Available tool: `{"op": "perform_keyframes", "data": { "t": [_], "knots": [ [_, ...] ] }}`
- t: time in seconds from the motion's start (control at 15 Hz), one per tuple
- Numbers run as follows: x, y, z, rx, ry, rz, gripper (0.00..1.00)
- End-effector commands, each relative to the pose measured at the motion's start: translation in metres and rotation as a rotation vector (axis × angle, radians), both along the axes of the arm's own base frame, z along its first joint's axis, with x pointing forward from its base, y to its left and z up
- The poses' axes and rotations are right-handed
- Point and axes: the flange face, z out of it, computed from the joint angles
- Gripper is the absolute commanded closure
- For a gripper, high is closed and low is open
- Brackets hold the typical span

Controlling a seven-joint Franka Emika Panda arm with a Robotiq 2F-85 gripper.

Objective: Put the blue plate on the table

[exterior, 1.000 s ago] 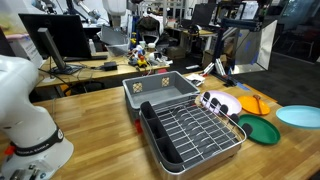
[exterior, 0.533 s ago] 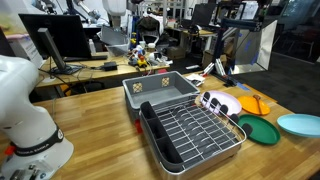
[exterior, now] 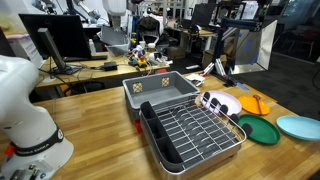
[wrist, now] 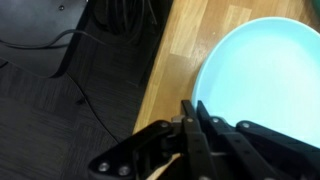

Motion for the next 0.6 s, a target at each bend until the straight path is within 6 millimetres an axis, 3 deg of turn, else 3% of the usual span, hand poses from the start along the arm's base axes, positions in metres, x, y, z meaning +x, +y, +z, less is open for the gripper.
{"op": "perform_keyframes", "data": {
  "t": [0.0,0.13,0.2,0.33,0.53],
  "knots": [
    [0.0063,-0.0048,-0.0088,0.007,0.015,0.016,0.99],
    [0.0088,-0.0052,-0.0103,0.000,0.022,0.023,0.93],
    [0.0097,-0.0056,-0.0112,-0.004,0.024,0.027,0.69],
    [0.0109,-0.0061,-0.0124,-0.015,0.028,0.034,0.64],
    [0.0133,-0.0068,-0.0157,-0.038,0.036,0.039,0.43]
  ]
}}
